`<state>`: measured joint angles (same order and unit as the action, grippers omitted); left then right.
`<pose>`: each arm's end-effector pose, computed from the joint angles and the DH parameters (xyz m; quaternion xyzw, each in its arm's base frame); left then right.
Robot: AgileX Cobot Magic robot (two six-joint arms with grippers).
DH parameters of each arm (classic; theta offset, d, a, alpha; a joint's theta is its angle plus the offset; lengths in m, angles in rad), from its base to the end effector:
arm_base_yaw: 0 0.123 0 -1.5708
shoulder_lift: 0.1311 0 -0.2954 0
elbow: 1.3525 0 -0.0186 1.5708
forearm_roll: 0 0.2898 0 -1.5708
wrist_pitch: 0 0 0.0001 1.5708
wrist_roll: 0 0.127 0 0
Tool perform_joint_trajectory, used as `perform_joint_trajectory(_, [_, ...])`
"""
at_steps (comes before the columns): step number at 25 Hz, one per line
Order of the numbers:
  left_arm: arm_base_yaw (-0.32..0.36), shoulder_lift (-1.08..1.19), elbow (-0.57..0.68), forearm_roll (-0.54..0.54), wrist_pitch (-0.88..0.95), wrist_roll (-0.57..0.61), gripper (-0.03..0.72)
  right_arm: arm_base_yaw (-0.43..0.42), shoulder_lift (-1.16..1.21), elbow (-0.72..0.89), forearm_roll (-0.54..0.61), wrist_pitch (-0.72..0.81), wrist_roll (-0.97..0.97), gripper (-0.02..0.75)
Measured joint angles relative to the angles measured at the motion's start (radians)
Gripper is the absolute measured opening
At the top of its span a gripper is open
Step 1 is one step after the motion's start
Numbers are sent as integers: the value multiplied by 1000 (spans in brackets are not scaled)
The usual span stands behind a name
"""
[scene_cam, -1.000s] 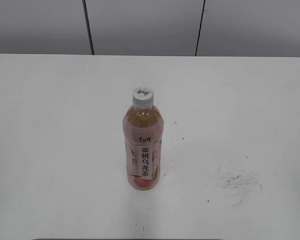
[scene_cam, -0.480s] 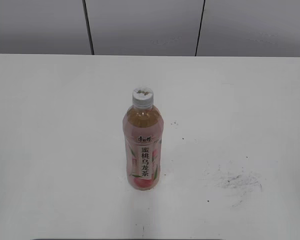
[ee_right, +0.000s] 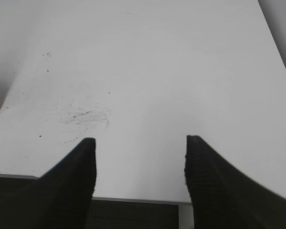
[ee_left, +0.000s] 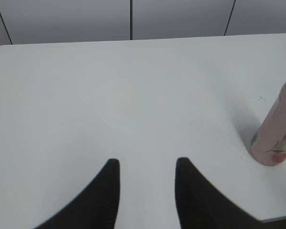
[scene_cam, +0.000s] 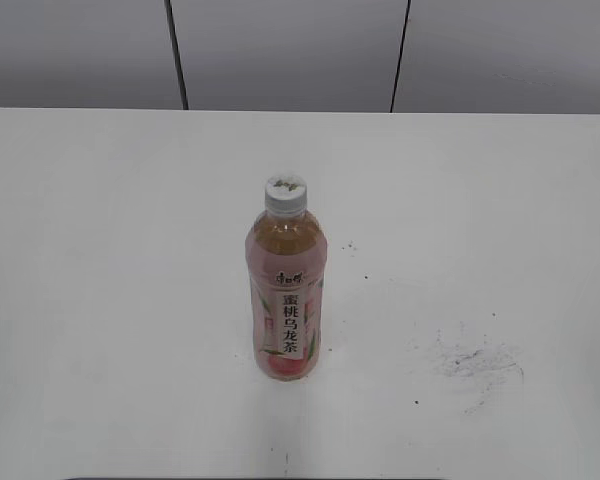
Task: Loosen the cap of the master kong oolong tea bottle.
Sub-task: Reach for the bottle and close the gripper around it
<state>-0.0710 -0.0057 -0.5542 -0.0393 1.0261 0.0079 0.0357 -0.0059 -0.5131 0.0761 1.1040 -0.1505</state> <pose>0.0444 -0.0074 0.3025 0.0336 0.8268 -0.0373 0.5602 0.0455 0.0103 0.2798 -0.0825 0.8549 0.0086 0.5121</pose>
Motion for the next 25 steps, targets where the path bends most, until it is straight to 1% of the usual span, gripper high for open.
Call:
perform_joint_trajectory(6, [0, 1, -1, -7, -3, 0, 241, 0, 0, 0, 0, 0, 0, 447])
perform_joint_trajectory(8, [0, 20, -15, -16, -38, 0, 241, 0, 0, 0, 0, 0, 0, 447])
perform_joint_trajectory(13, [0, 125, -28, -41, -369, 0, 242, 0, 0, 0, 0, 0, 0, 447])
perform_joint_trajectory(17, [-2, 263, -28, -63, -560, 4, 244, 0, 0, 0, 0, 0, 0, 447])
perform_joint_trajectory(19, [-6, 347, -28, -66, -631, 40, 244, 0, 0, 0, 0, 0, 0, 447])
perform_joint_trajectory(22, [-7, 499, -28, -72, -736, 126, 244, 0, 0, 0, 0, 0, 0, 447])
perform_joint_trajectory(25, [-7, 658, -28, -77, -863, 148, 244, 0, 0, 0, 0, 0, 0, 447])
